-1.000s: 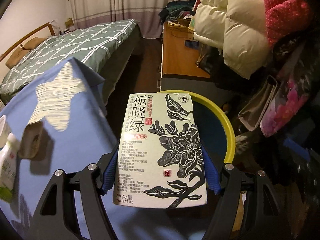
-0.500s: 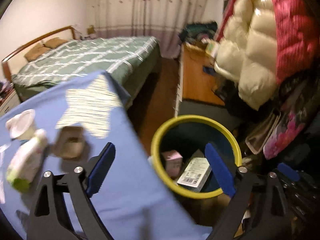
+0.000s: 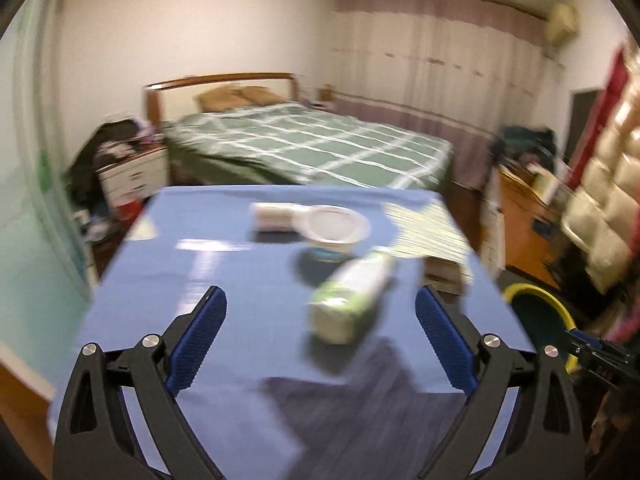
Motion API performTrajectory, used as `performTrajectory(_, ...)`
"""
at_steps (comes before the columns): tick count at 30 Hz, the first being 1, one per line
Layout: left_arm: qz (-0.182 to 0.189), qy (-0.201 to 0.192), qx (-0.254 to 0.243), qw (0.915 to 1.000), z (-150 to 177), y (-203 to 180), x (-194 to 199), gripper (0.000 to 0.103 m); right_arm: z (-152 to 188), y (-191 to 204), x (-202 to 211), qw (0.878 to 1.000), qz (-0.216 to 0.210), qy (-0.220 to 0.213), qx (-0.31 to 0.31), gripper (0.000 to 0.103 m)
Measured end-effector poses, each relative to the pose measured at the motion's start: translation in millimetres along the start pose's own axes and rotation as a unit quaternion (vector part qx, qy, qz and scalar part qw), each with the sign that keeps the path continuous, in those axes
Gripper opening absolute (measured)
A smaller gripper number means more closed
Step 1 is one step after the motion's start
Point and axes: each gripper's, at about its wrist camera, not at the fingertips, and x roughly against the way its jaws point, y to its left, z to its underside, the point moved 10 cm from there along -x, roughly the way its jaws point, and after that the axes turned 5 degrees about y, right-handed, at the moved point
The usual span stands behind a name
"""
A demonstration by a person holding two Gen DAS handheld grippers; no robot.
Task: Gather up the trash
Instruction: 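Grasp the brown plastic tray with the right gripper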
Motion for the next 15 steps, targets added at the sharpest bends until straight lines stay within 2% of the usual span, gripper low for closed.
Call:
performTrajectory(5, -0.026, -0.010, 0.031, 0.9991, 6, 66, 10, 0.096, -17, 64, -37, 0.999, -0.011, 0.013, 0.034, 0.040)
performTrajectory(9, -0.021, -0.003, 0.046, 0.9987, 11, 89, 3, 0.096, -31, 87, -61, 0.999, -0.009, 0.026, 0.032, 0.041)
performTrajectory(12, -0.014, 0.008, 0.048, 0.9987, 16, 88, -8, 0.096, -46, 95, -80, 0.999, 0.009, 0.027, 0.019, 0.058)
performTrajectory(15, -0.011, 0.016, 0.047, 0.9987, 17, 86, -24, 0.096, -56, 104, -98, 0.999, 0.021, 0.030, 0.017, 0.071)
